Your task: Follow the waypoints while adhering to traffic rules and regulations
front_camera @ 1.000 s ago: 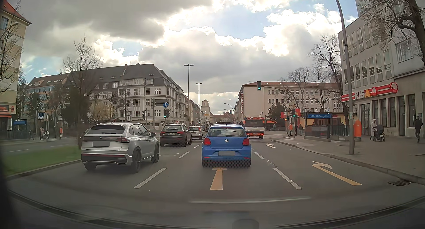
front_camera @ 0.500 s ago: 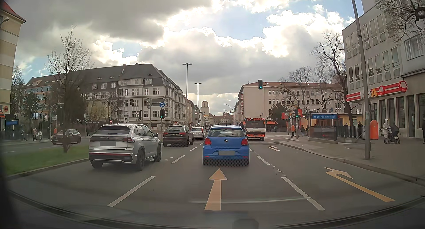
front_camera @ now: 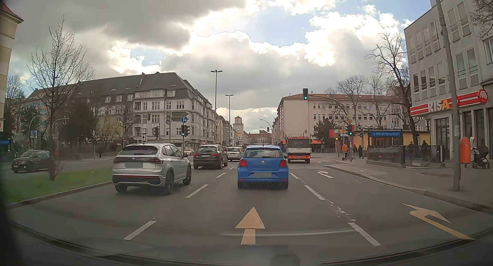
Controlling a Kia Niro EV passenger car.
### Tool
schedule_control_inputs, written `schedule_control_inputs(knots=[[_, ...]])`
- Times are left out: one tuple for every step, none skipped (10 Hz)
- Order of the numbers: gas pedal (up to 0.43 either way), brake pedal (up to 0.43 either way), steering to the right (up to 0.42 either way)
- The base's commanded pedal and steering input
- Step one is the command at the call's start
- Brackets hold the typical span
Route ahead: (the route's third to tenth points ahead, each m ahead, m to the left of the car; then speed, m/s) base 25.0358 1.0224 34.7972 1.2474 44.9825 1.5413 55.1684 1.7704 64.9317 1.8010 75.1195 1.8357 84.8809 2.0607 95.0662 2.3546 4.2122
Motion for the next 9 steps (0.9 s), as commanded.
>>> schedule_control_inputs(knots=[[0.157,0.037,-0.005],[0.157,0.037,-0.005],[0.138,0.030,-0.005],[0.138,0.030,-0.004],[0.130,0.037,-0.003],[0.130,0.030,0.001],[0.118,0.037,0.013],[0.110,0.037,0.011],[0.110,0.037,0.008]])
